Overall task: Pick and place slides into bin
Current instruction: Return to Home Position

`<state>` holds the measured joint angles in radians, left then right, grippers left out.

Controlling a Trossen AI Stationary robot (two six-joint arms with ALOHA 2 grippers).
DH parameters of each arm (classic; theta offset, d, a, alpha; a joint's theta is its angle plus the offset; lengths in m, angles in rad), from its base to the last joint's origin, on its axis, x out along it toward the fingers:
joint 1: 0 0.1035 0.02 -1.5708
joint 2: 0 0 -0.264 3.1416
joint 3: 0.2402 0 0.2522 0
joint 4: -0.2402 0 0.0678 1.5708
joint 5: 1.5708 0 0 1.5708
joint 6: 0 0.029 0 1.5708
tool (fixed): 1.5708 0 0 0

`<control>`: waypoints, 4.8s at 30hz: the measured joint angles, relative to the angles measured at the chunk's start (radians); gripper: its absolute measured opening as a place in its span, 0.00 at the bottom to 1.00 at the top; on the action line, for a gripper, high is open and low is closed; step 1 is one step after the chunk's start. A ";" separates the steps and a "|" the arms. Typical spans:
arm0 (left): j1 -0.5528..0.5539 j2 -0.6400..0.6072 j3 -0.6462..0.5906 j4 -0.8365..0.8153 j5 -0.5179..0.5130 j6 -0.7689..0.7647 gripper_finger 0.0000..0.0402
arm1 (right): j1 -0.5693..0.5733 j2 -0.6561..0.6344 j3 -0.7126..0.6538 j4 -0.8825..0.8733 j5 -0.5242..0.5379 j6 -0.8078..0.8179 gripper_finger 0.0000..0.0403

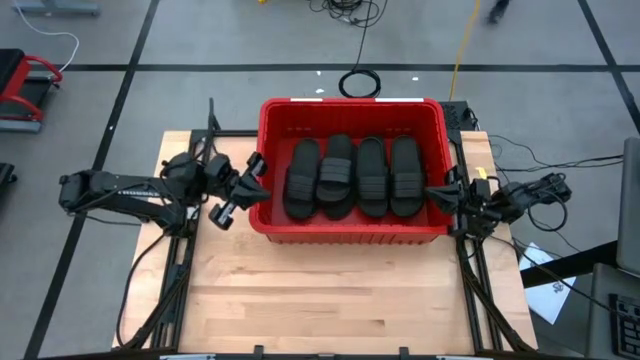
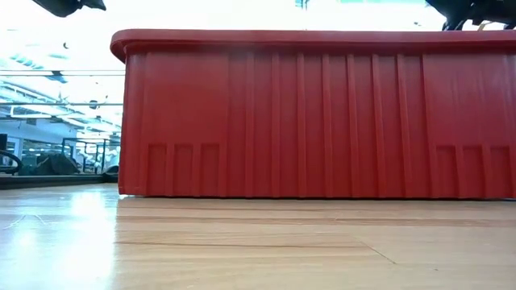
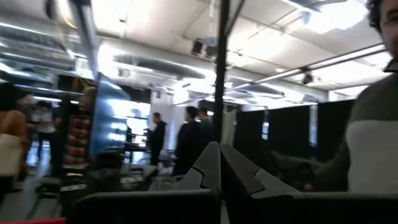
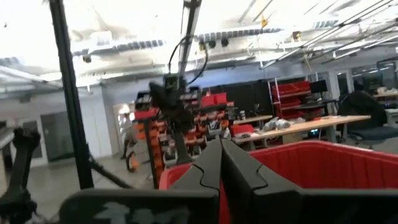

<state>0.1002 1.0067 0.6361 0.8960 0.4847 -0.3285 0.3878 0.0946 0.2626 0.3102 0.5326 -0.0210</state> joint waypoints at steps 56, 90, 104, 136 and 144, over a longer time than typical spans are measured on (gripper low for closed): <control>-0.302 -0.688 -0.113 -0.818 -0.581 0.329 0.00 | 0.000 -0.093 0.010 -0.059 -0.161 -0.045 0.00; -0.302 -0.709 -0.471 -0.249 -0.585 0.248 0.00 | 0.000 -0.091 0.009 -0.056 -0.137 -0.074 0.00; -0.302 -0.709 -0.470 -0.284 -0.560 0.248 0.02 | 0.000 -0.091 0.009 -0.054 -0.140 -0.042 0.00; -0.302 -0.707 -0.470 -0.288 -0.562 0.252 0.06 | 0.000 -0.091 0.008 -0.054 -0.142 -0.044 0.00; -0.302 -0.707 -0.470 -0.289 -0.562 0.252 0.06 | 0.000 -0.091 0.008 -0.053 -0.142 -0.044 0.00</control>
<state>-0.2016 0.3000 0.1661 0.6067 -0.0776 -0.0760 0.3882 0.0036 0.2710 0.2567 0.3908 -0.0650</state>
